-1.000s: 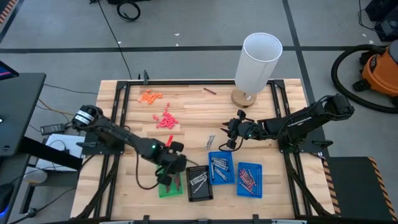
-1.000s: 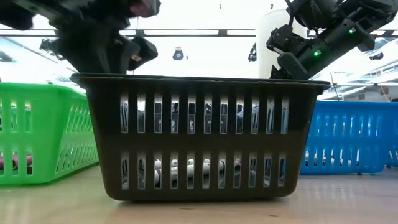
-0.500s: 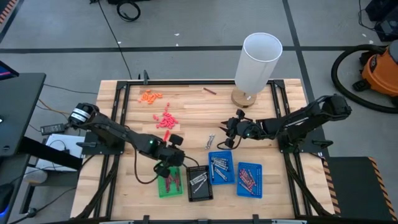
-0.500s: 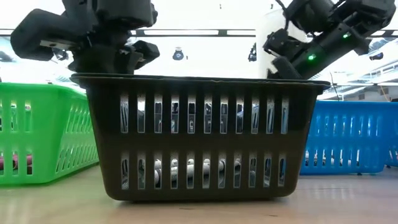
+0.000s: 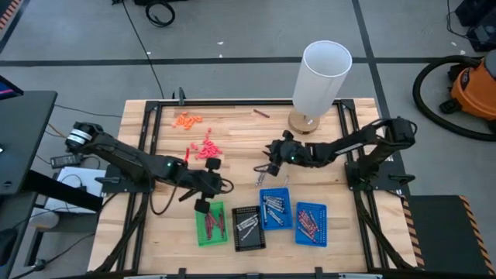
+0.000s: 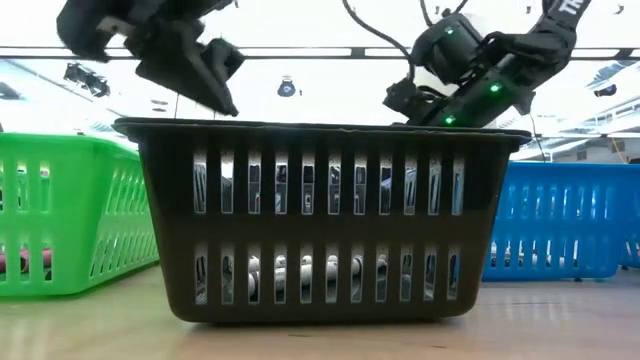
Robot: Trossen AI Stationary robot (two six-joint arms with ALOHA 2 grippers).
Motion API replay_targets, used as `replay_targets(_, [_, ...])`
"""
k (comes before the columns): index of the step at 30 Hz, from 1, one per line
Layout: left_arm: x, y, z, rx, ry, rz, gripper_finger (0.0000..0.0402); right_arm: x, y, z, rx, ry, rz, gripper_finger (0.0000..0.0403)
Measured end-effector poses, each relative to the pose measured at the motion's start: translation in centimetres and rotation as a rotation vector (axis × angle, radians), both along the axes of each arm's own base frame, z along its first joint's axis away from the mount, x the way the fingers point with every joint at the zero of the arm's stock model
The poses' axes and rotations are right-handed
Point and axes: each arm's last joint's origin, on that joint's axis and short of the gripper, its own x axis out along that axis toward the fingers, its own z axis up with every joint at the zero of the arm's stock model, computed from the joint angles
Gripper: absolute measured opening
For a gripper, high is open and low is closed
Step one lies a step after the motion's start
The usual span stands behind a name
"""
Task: Sort crayons
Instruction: Put the red crayon into the green bin
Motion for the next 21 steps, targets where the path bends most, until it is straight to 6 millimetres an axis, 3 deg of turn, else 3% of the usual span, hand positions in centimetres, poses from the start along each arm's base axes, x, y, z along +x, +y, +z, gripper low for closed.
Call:
replay_targets(11, [-2.0, 1.6, -1.6, -0.034, -0.07, 0.044, 0.0086, 2.2, -2.9, 0.1, 0.008, 0.043, -0.028, 0.0121])
replay_targets(21, [-3.1, 2.6, -2.2, -0.078, -0.11, 0.03, 0.0086, 5.5, -6.0, 0.2, -0.014, 0.032, -0.054, 0.0121])
